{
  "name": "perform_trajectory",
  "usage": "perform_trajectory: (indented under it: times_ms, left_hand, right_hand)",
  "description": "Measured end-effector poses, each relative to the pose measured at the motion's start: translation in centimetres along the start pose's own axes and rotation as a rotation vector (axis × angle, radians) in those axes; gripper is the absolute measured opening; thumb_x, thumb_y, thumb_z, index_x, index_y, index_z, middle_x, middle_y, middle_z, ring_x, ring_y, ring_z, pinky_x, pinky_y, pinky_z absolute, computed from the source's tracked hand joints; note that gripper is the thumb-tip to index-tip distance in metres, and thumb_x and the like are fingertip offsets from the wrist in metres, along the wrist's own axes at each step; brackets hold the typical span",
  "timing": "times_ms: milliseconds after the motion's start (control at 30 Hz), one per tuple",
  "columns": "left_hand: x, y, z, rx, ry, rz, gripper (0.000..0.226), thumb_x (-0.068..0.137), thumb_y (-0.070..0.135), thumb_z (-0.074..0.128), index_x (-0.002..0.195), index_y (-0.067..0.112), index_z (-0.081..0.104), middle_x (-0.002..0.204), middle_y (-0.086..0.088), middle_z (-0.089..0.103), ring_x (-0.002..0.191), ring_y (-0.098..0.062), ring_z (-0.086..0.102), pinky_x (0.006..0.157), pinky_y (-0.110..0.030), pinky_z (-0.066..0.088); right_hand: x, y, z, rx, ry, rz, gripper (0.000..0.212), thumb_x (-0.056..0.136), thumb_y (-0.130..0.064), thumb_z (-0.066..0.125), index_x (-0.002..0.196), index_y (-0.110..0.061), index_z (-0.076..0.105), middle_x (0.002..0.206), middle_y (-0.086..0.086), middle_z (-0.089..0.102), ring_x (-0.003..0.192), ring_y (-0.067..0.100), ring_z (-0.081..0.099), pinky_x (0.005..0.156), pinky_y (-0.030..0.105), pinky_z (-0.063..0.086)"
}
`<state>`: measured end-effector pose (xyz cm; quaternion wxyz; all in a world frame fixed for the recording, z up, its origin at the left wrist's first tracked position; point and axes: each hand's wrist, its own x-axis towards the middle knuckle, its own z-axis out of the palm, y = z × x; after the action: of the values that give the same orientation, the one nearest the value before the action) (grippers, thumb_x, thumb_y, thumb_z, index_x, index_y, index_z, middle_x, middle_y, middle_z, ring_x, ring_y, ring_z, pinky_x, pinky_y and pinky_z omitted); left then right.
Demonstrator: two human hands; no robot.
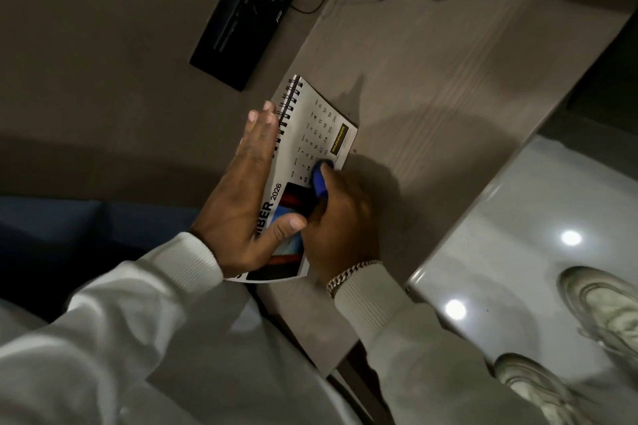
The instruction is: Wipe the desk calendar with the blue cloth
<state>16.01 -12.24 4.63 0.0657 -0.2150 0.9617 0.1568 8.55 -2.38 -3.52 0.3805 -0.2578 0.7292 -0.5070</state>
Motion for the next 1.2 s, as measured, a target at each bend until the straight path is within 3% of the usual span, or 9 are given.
perform_trajectory:
  times_ms: [67, 267, 433, 567, 667, 767, 900, 1033, 1200]
  left_hand:
    - [0.0, 0.0, -0.1, 0.007, -0.001, 0.0, 0.105, 0.089, 0.068, 0.034, 0.153, -0.007, -0.001, 0.166, -0.022, -0.005, 0.156, -0.031, -0.01, 0.128, -0.045, 0.006]
    - [-0.1, -0.1, 0.0, 0.036, -0.003, -0.009, 0.105, 0.088, 0.07, 0.032, 0.154, -0.004, -0.001, 0.167, -0.019, -0.003, 0.156, -0.029, -0.007, 0.127, -0.046, 0.008]
    - [-0.2, -0.4, 0.1, 0.009, -0.001, -0.018, 0.105, 0.086, 0.071, 0.034, 0.155, 0.002, -0.004, 0.168, -0.013, -0.005, 0.157, -0.025, -0.009, 0.127, -0.045, 0.008]
    - [-0.2, -0.1, 0.0, -0.014, -0.008, -0.037, 0.103, 0.085, 0.074, 0.033, 0.156, 0.01, -0.008, 0.168, -0.006, -0.008, 0.157, -0.021, -0.01, 0.127, -0.044, 0.009]
    - [-0.2, 0.3, -0.2, -0.019, -0.013, -0.058, 0.101, 0.085, 0.074, 0.032, 0.155, 0.013, -0.01, 0.168, -0.002, -0.01, 0.156, -0.017, -0.011, 0.127, -0.046, 0.01]
    - [-0.2, 0.4, -0.3, -0.017, -0.021, -0.061, 0.102, 0.085, 0.074, 0.03, 0.155, 0.01, -0.008, 0.167, -0.005, -0.009, 0.156, -0.018, -0.011, 0.127, -0.047, 0.009]
    - [-0.3, 0.4, -0.4, -0.022, -0.033, -0.08, 0.103, 0.085, 0.075, 0.029, 0.155, 0.009, -0.007, 0.168, -0.009, -0.007, 0.157, -0.019, -0.01, 0.126, -0.049, 0.01]
    - [-0.3, 0.3, -0.2, 0.034, -0.021, -0.075, 0.099, 0.087, 0.074, 0.026, 0.156, 0.011, -0.008, 0.168, -0.007, -0.006, 0.157, -0.021, -0.006, 0.127, -0.049, 0.012]
    - [-0.4, 0.4, -0.3, 0.154, -0.02, -0.1, 0.094, 0.089, 0.071, 0.027, 0.156, 0.015, -0.008, 0.167, -0.008, 0.0, 0.157, -0.021, -0.001, 0.126, -0.041, 0.01]
  right_hand:
    - [-0.2, 0.3, -0.9, 0.01, -0.05, 0.001, 0.049, 0.092, -0.01, 0.049, 0.14, -0.012, 0.044, 0.138, 0.009, 0.055, 0.128, 0.026, 0.051, 0.105, 0.042, 0.047]
    - [1.1, -1.2, -1.0, 0.057, 0.102, 0.068, 0.052, 0.093, -0.009, 0.05, 0.144, -0.015, 0.039, 0.144, 0.007, 0.05, 0.131, 0.025, 0.048, 0.107, 0.041, 0.045]
    - [-0.3, -0.9, -0.7, 0.035, -0.034, 0.003, 0.048, 0.091, -0.013, 0.055, 0.138, -0.014, 0.046, 0.14, 0.006, 0.054, 0.13, 0.023, 0.05, 0.106, 0.042, 0.044]
    - [-0.5, -0.3, -2.0, 0.062, -0.144, 0.053, 0.042, 0.092, -0.012, 0.051, 0.134, -0.016, 0.051, 0.135, 0.005, 0.058, 0.127, 0.023, 0.052, 0.104, 0.043, 0.047]
    - [0.6, -0.7, -2.9, 0.067, -0.021, 0.09, 0.049, 0.091, -0.007, 0.049, 0.139, -0.015, 0.046, 0.134, 0.009, 0.058, 0.124, 0.025, 0.055, 0.1, 0.043, 0.05]
    - [1.1, -1.6, -2.6, 0.08, 0.097, 0.068, 0.054, 0.093, -0.006, 0.049, 0.145, -0.014, 0.037, 0.148, 0.009, 0.046, 0.136, 0.024, 0.044, 0.105, 0.043, 0.047]
    - [-0.8, -1.8, -0.6, 0.029, -0.066, 0.018, 0.057, 0.094, -0.026, 0.054, 0.146, -0.014, 0.035, 0.152, 0.007, 0.041, 0.138, 0.022, 0.041, 0.107, 0.04, 0.046]
    - [-1.8, -0.1, -2.1, -0.064, -0.28, 0.055, 0.05, 0.094, -0.02, 0.053, 0.143, -0.019, 0.041, 0.149, 0.001, 0.046, 0.139, 0.019, 0.04, 0.113, 0.04, 0.04]
    - [-0.2, -0.2, -8.8, -0.124, -0.464, 0.013, 0.044, 0.094, -0.018, 0.048, 0.138, -0.021, 0.046, 0.142, -0.001, 0.052, 0.127, 0.004, 0.042, 0.102, 0.019, 0.036]
